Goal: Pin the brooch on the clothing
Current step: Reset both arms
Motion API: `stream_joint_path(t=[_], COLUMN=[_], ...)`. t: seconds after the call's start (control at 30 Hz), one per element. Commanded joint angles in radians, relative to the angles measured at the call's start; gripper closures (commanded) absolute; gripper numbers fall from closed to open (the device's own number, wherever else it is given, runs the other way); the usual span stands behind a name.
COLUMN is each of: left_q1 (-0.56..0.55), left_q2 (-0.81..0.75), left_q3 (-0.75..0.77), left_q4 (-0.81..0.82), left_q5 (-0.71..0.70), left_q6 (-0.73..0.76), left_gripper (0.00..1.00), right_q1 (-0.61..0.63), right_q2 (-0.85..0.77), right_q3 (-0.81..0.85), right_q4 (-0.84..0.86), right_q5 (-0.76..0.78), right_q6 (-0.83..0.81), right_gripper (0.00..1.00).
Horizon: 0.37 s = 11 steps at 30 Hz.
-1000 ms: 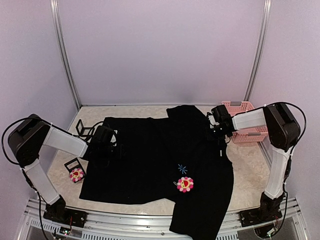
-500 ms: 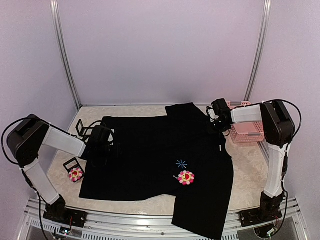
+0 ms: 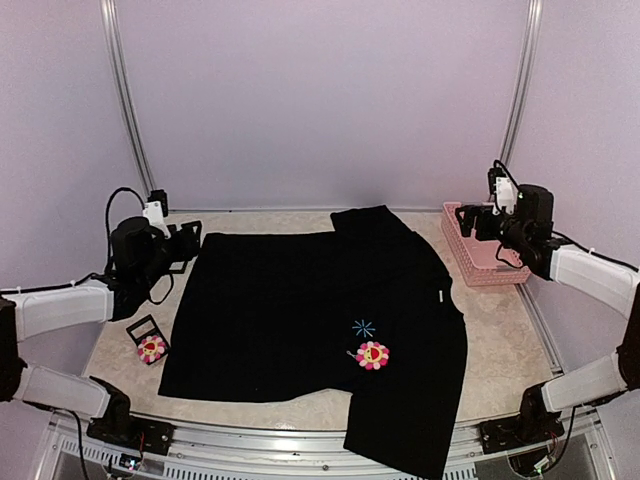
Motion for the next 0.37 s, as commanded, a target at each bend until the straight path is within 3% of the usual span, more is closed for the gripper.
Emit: stream_joint_path(t=[0.0,0.1,0.23,0.27,0.3,0.33], left_q1=[0.072,0.072,0.072,0.072,0.071,0.069], left_q2=[-0.096,-0.119,-0.096,-0.092,-0.087,-0.083], left_q3=[-0.125,-0.170,-0.196,-0.194,-0.192,-0.191], left_q4=[0.123,0.135,0.167,0.165,0.165,0.165], left_q5=[-0.202,-0.309,-0.317,-0.305,-0.291,-0.284], left_q6=[-0.012,0.011,0.008,0.001,0.001,0.003], left_gripper=[0.29,0.25,0.23,0.18,0.04,0.01], right_q1=[-0.024,-0.023,-0.023,-0.023,-0.023,-0.023], right_q2=[-0.068,-0.122,-0.133,-0.129,-0.126,-0.126], right_q3=[-0.219,-0.347,-0.451,-0.457,-0.460,-0.461], right_q4=[0.153,0.256,0.333,0.339,0.339,0.333], right_q5=[0.195,0.248,0.306,0.296,0.287,0.289], right_q6=[0.078,0.134,0.166,0.164,0.156,0.153], right_gripper=[0.00,0.01,0.01,0.01,0.01,0.00])
